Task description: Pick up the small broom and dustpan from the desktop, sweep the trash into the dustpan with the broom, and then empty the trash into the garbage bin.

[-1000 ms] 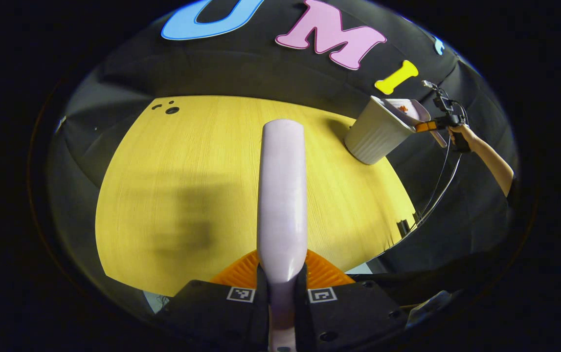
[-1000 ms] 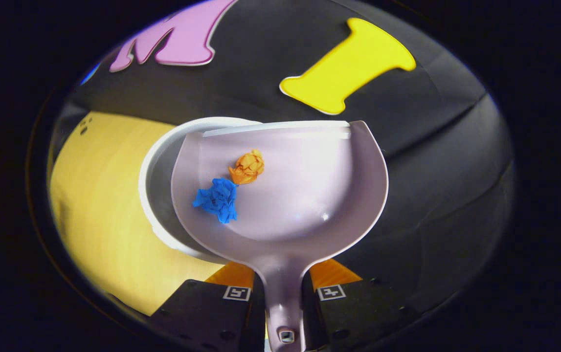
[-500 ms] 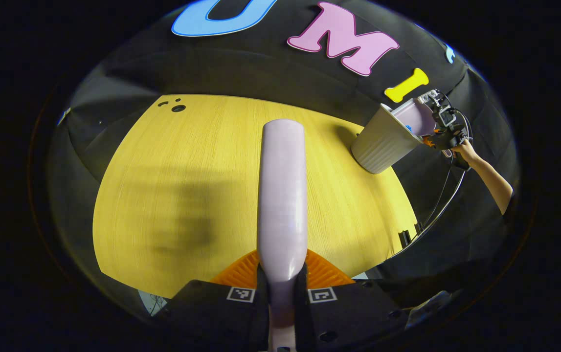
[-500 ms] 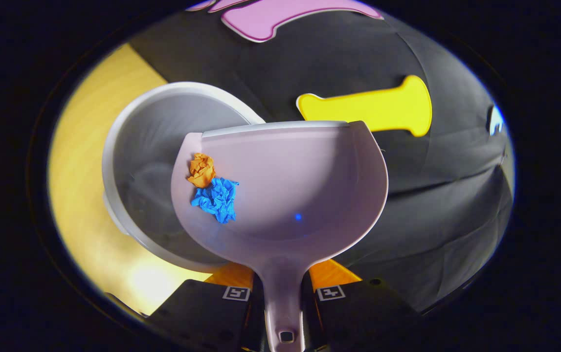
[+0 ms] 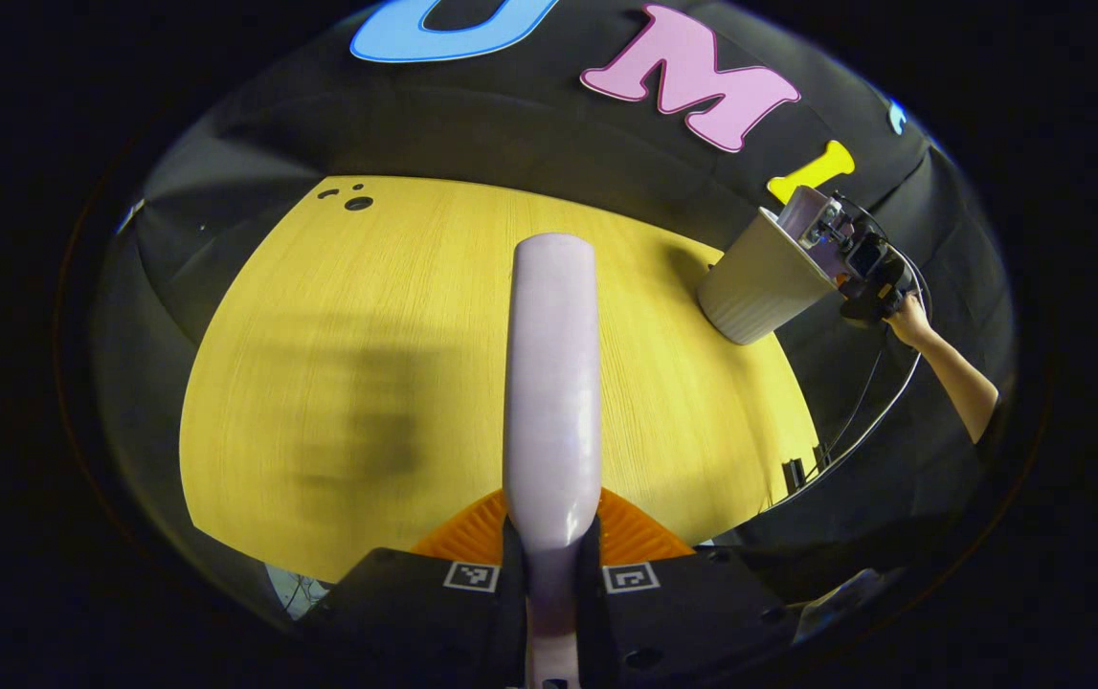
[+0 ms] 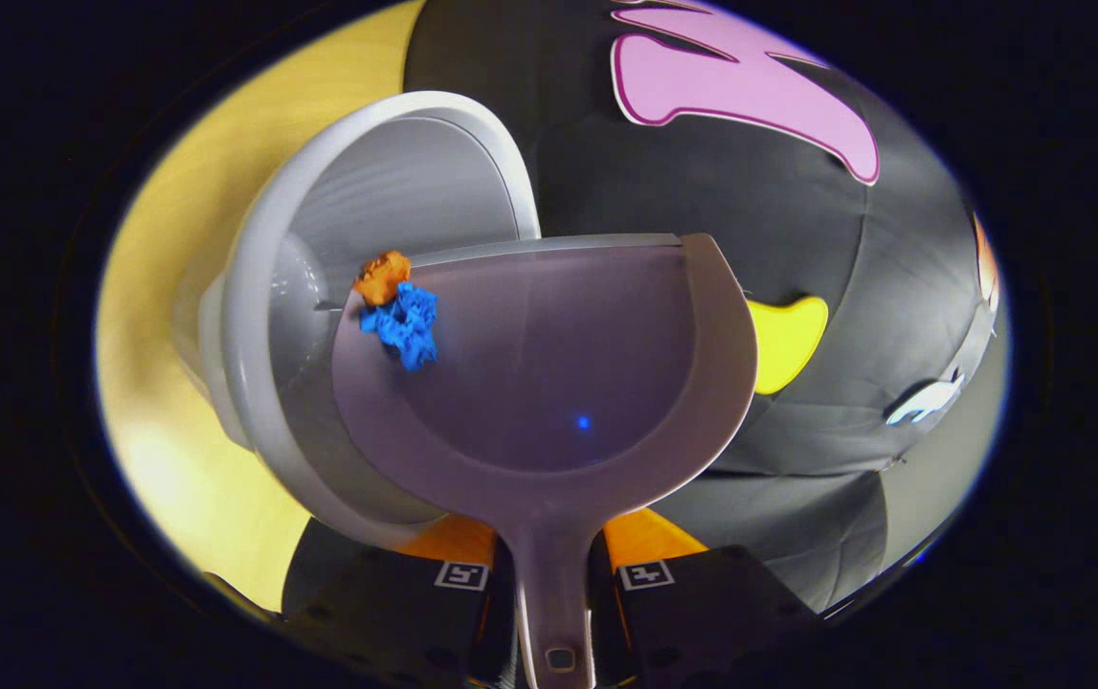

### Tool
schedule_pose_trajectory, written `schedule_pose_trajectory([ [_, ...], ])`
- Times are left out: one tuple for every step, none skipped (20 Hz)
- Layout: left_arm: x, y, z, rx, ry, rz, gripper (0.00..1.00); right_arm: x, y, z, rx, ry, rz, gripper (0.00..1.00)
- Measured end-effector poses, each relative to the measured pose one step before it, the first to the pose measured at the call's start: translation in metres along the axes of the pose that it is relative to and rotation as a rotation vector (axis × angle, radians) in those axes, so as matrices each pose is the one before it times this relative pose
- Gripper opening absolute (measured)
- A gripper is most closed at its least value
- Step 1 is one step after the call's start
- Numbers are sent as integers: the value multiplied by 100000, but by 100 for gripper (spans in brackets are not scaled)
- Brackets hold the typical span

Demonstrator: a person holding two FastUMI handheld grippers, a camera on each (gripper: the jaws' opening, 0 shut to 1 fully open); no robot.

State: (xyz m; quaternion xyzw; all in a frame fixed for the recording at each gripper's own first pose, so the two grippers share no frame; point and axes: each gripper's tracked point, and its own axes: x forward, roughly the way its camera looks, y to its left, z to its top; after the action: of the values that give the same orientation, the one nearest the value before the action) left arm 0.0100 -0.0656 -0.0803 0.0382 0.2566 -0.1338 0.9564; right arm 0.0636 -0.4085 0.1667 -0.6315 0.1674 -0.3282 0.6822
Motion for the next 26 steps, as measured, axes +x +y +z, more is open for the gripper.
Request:
schedule_pose_trajectory([
  [89, 43, -95, 106, 316, -135, 25, 314, 79, 67, -3304, -763, -1835, 30],
  [85, -55, 35, 69, 251, -273, 25, -136, -196, 299, -2458, -713, -1512, 34],
  [152, -8, 30, 62, 147, -125, 25, 26, 13, -56, -884, -59, -558, 35],
  [145, 21, -39, 124, 69, -153, 25, -153, 20, -23, 1098, 287, 465, 34],
  [85, 2, 138, 15, 87, -193, 25, -7, 119, -50, 2669, 515, 1730, 34],
  [72, 18, 79, 66, -110, -155, 25, 44, 74, -31, 3470, 999, 2517, 35],
  [-39, -50, 61, 106, -269, -5, 25, -90, 121, -65, 4325, 1267, 2858, 34],
  [115, 13, 129, 2, -104, 0, 25, 83, 70, -196, 5480, 1470, 3183, 34],
  [-24, 40, 55, -161, -85, 121, 25, 64, 168, -151, 6302, 1639, 3266, 35],
  [41, 81, 40, -182, -169, 53, 25, -3, 97, -110, 6187, 1621, 2617, 35],
  [-69, -30, 65, -156, -352, 38, 25, 31, 210, 78, 5990, 1563, 2327, 35],
  [-38, 3, 63, -183, -230, 188, 27, 13, 80, -63, 5915, 1262, 2188, 35],
  [-56, 64, 74, -265, -335, 306, 25, -9, 113, -21, 6555, 1363, 2745, 35],
  [-72, 72, 62, -284, -478, 74, 24, -100, 46, -58, 6070, 501, 3206, 35],
  [-112, -17, 100, -488, -659, -57, 25, -183, 166, -14, 9385, -122, 3631, 32],
  [32, 57, 38, -763, -394, -111, 25, 276, -67, -420, 9858, 924, 2474, 35],
  [-12, 25, -20, -912, -95, -285, 25, 132, 104, -45, 8542, 1209, 2120, 35],
  [90, -25, -189, -786, 183, -588, 25, 273, 197, 579, 6506, 338, 2116, 35],
  [58, 71, -99, -405, 593, -205, 25, -26, 242, 356, 4455, -593, 1528, 35],
  [269, 223, 18, 474, 174, 900, 25, -398, 187, 98, 3912, -1657, 1056, 35],
  [219, 46, -42, 1208, -367, 1078, 25, -28, 224, 570, 3347, -2438, 1108, 35],
  [98, 182, 102, 930, -824, 1209, 25, -50, 196, 583, 3473, -2719, 1023, 35],
  [187, 368, 278, 118, -1713, 1064, 25, -51, 139, 507, 3191, -2487, 1186, 35],
  [134, 10, 271, -941, -1457, -22, 25, -137, 188, 598, 2927, -2086, 1406, 35],
  [117, -1, 239, -1212, -1202, 229, 25, -132, 241, 312, 2902, -1698, 1769, 34],
  [111, 63, 140, -956, -854, 406, 25, -286, 382, 566, 3772, -1795, 2355, 35],
])
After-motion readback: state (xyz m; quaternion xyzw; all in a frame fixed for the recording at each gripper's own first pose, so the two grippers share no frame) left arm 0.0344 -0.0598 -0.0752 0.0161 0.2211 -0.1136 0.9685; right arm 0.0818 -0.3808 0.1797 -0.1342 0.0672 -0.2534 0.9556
